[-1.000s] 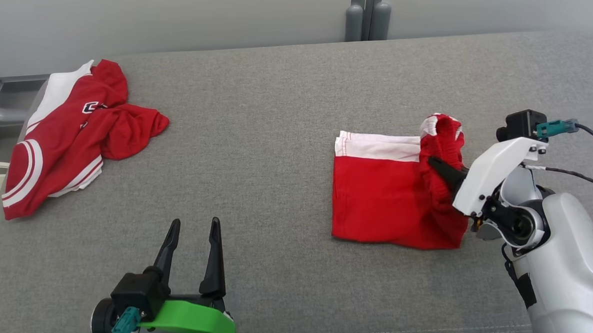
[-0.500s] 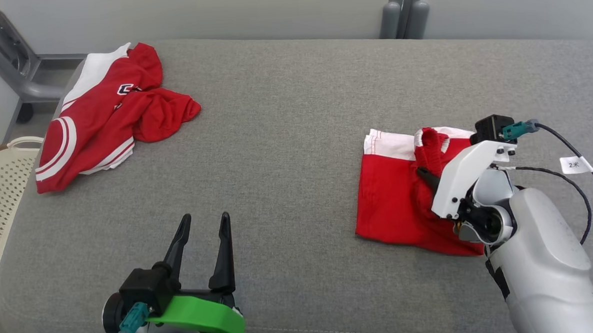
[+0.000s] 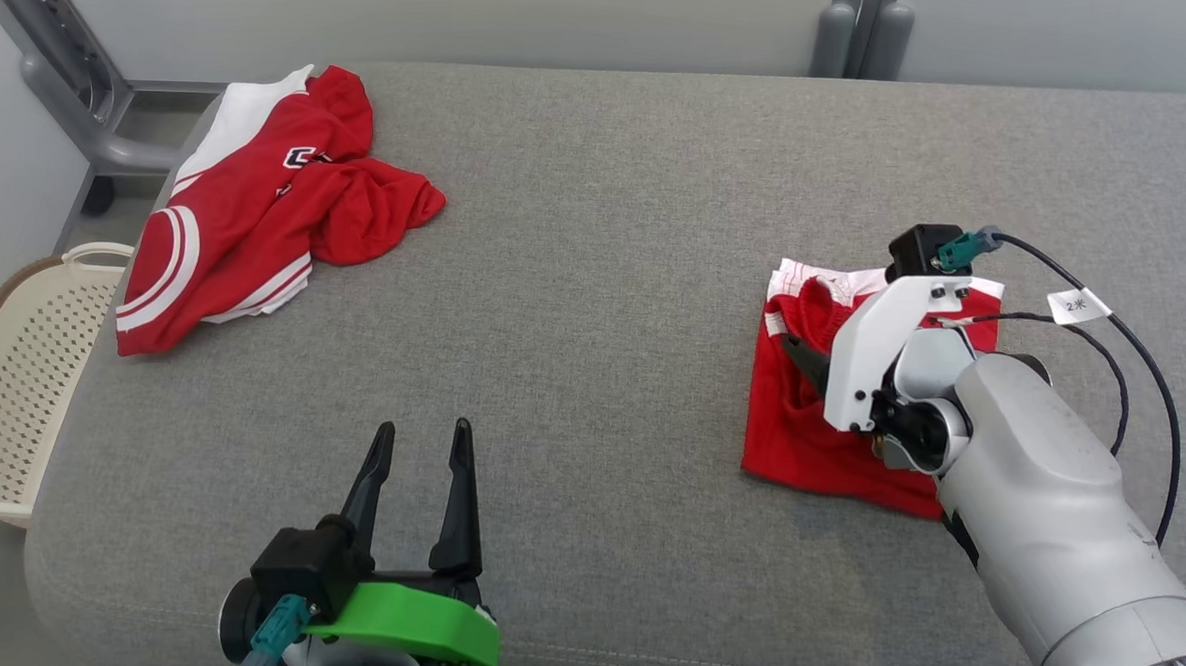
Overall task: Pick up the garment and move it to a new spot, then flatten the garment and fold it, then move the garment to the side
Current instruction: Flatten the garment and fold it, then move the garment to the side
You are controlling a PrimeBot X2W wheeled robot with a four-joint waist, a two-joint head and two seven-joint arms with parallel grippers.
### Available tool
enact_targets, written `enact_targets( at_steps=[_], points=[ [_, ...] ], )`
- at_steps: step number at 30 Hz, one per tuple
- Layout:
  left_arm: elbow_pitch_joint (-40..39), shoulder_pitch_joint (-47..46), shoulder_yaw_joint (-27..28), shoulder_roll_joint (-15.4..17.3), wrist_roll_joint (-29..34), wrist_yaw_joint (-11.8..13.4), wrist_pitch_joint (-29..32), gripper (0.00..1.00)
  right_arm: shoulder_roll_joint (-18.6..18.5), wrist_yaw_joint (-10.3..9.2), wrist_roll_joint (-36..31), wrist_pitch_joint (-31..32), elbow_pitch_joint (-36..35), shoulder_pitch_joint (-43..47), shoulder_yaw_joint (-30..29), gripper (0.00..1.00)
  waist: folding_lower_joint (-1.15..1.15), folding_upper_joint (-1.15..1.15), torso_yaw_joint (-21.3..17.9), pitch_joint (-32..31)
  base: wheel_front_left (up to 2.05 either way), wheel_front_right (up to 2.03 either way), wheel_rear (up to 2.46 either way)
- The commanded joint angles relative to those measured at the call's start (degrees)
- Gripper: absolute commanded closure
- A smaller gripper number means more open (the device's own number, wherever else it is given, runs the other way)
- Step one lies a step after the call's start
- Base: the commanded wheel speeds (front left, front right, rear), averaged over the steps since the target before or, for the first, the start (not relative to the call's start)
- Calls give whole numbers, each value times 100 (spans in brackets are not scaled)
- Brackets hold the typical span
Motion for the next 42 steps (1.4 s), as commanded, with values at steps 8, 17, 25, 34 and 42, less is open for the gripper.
enact_targets(
  at_steps=[8, 17, 25, 34, 42],
  points=[
    [30, 48, 108, 3, 59, -20, -42, 0, -24, 0, 832, -242, -78, -347, 719, 0, 0, 0, -198, -136, 0, 0, 0],
    [-120, 195, 154, 83, 103, 26, -39, 0, -26, 0, 901, -666, -572, -435, 1147, 0, 0, 0, -699, -262, 0, 0, 0],
    [-234, 224, 111, 129, 137, 68, -15, 0, -308, 0, 324, -973, -753, -94, 662, 0, 0, 0, -954, -248, 0, 0, 0],
    [-361, 166, 74, 233, 168, 89, 92, 0, -640, 0, 215, -914, -874, 665, -108, 0, 0, 0, -911, -72, 0, 0, 0],
    [-433, 44, 50, 272, 178, 127, 160, 0, -539, 0, 441, -789, -660, 917, -688, 0, 0, 0, -633, 178, 0, 0, 0]
  ],
)
